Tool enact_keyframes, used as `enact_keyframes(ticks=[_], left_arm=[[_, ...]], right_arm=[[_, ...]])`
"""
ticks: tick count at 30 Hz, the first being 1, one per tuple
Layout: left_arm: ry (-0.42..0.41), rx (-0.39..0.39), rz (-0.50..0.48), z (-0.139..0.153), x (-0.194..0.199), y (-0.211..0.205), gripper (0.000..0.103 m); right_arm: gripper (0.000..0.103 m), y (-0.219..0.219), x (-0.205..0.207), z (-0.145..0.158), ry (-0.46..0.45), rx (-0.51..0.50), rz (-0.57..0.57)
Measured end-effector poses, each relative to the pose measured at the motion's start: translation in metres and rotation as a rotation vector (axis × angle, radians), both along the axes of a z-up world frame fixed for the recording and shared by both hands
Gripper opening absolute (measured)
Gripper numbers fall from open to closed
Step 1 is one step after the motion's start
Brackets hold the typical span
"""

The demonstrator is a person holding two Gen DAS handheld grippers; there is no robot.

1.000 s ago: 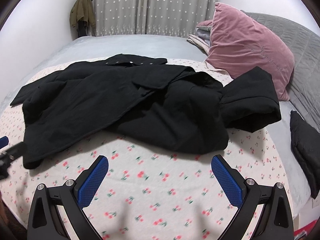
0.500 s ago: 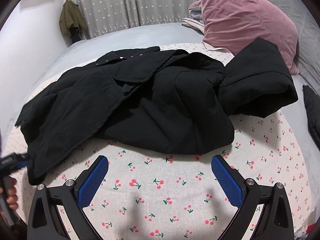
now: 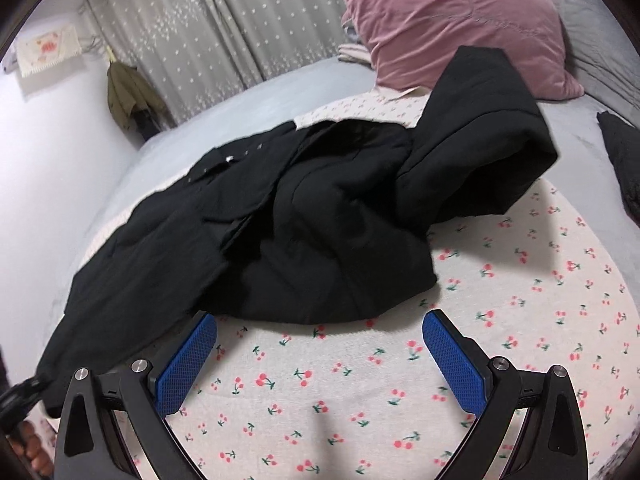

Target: Fold large clothes

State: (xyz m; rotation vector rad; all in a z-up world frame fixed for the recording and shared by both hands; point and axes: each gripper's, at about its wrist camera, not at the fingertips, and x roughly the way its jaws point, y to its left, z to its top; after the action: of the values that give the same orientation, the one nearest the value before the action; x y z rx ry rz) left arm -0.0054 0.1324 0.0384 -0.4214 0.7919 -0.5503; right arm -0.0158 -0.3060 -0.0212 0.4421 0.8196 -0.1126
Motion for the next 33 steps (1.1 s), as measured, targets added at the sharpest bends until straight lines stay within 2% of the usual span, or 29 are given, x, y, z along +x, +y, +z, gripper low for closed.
enact_keyframes(ticks=[3,5,7,10,14,16,18,19,20,22,24,26,27,28,29,31,32,33], left_arm=[[-0.031,-0.026,0.063,0.017,-0.027,0.035,0.006],[-0.015,-0.037,0.102,0.022,-0.033,0.064,0.005],[0.006,-0.015,0.138,0.022,-0.033,0.088,0.005],[0.093,0.071,0.205,0.000,-0.028,0.120,0.005],[0.270,0.251,0.202,-0.047,-0.012,0.119,0.010],[0.300,0.318,0.234,-0.063,-0.009,0.123,0.019],[0.302,0.286,0.254,-0.071,-0.008,0.127,0.059],[0.301,0.269,0.260,-0.073,-0.005,0.128,0.064],[0.301,0.255,0.261,-0.077,0.000,0.129,0.065],[0.320,0.248,0.242,-0.084,0.006,0.129,0.065],[0.375,0.223,0.193,-0.098,0.013,0.125,0.065],[0.447,0.211,0.153,-0.114,0.024,0.119,0.065],[0.433,0.220,0.150,-0.113,0.024,0.117,0.065],[0.414,0.228,0.133,-0.109,0.024,0.113,0.065],[0.414,0.224,0.102,-0.107,0.025,0.108,0.065],[0.423,0.217,0.061,-0.108,0.025,0.100,0.049],[0.432,0.221,0.037,-0.108,0.025,0.095,0.027],[0.439,0.235,0.020,-0.106,0.024,0.091,0.015]], right_arm=[[0.103,-0.011,-0.016,0.008,-0.035,0.025,-0.008],[0.103,-0.022,-0.025,0.013,-0.049,0.042,-0.026],[0.103,-0.035,-0.036,0.017,-0.068,0.065,-0.049],[0.103,-0.051,-0.041,0.019,-0.076,0.092,-0.075],[0.099,-0.062,-0.030,0.012,-0.049,0.166,-0.073],[0.094,-0.060,-0.015,0.006,-0.022,0.219,-0.042],[0.091,-0.057,0.006,0.001,0.003,0.248,-0.024],[0.089,-0.056,0.014,-0.002,0.010,0.252,-0.027],[0.088,-0.057,0.024,-0.004,0.014,0.260,-0.036],[0.084,-0.062,0.043,-0.010,0.011,0.302,-0.060],[0.077,-0.068,0.068,-0.024,0.047,0.336,-0.103],[0.063,-0.070,0.083,-0.035,0.085,0.330,-0.137],[0.058,-0.072,0.091,-0.044,0.093,0.355,-0.158],[0.041,-0.074,0.093,-0.048,0.088,0.383,-0.163],[0.020,-0.075,0.094,-0.054,0.066,0.453,-0.158],[0.009,-0.075,0.090,-0.053,0.039,0.494,-0.147],[0.007,-0.073,0.086,-0.045,0.031,0.455,-0.138],[0.006,-0.068,0.081,-0.032,0.028,0.383,-0.115]])
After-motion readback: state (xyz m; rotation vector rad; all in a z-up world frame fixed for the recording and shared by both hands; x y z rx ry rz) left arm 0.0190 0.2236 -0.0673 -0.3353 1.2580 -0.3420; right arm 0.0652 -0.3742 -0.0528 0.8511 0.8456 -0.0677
